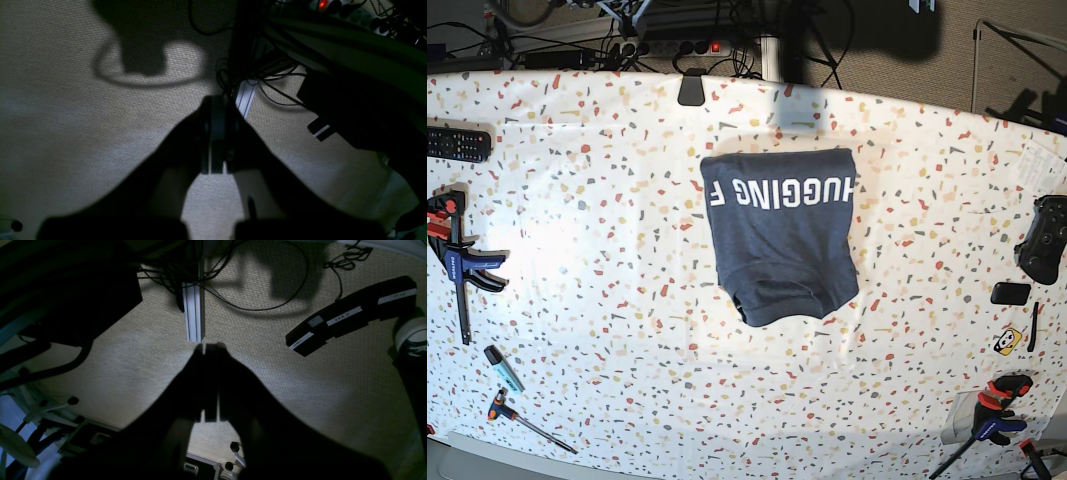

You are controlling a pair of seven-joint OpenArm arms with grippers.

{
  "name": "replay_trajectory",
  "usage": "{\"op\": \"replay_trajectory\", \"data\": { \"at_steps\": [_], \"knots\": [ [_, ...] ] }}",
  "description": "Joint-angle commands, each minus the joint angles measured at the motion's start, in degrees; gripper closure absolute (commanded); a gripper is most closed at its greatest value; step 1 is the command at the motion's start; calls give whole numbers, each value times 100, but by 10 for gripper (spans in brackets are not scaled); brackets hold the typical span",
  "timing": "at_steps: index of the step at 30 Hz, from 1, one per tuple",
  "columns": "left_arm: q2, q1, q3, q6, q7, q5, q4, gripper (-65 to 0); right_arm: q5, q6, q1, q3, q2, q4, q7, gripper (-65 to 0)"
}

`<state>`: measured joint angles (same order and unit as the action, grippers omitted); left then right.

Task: Fold the T-shirt properly

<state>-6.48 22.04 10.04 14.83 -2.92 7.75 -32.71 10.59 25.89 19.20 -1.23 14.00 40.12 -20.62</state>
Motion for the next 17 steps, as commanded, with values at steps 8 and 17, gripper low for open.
{"op": "replay_trajectory", "data": {
  "at_steps": [8,17],
  "knots": [
    [-20,68,9,-2,39,15,-11,0,9,-17,-15,9,63,28,-17,0],
    [-20,68,9,-2,11,15,-11,0,9,-17,-46,9,63,31,-22,0]
  ]
}}
